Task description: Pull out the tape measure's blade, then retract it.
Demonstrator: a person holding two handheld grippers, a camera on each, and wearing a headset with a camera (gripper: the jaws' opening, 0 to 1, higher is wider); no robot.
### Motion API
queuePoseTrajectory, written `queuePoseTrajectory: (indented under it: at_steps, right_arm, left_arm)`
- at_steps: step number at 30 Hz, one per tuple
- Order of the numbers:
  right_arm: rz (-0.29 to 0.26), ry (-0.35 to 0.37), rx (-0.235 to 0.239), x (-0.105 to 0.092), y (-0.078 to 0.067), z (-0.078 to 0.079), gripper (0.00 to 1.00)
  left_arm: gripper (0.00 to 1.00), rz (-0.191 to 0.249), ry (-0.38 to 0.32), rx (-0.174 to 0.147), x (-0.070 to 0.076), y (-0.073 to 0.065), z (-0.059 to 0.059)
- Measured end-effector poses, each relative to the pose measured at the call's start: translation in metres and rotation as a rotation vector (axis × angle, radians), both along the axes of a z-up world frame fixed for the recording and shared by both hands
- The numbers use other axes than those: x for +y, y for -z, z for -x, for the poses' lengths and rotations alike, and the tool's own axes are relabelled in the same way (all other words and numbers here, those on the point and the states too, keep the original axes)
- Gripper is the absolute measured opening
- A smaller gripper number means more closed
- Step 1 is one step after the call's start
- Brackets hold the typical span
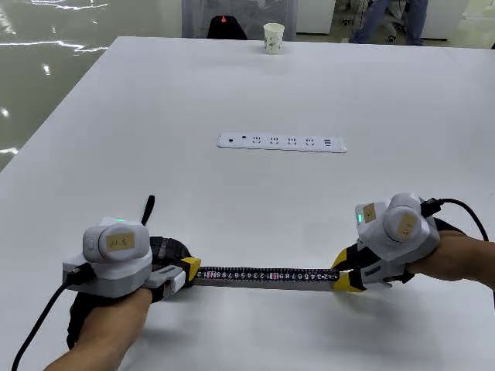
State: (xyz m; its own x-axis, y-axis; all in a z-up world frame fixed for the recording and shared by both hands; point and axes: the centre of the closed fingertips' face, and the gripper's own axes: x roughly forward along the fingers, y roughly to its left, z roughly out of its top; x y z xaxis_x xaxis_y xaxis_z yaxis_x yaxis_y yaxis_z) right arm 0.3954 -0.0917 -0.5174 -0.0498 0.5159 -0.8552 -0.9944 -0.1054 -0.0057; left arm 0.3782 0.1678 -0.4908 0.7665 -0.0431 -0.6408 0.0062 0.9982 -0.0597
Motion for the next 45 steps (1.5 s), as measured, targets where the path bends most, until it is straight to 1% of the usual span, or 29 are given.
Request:
queuePoseTrajectory:
  at_steps: [45]
  right_arm:
    - [-0.013,-0.022,0.01,0.024,0.0,0.005,0.1]
  left_arm:
    - [0.57,0.005,0.017,0.006,0.0,-0.001,0.001]
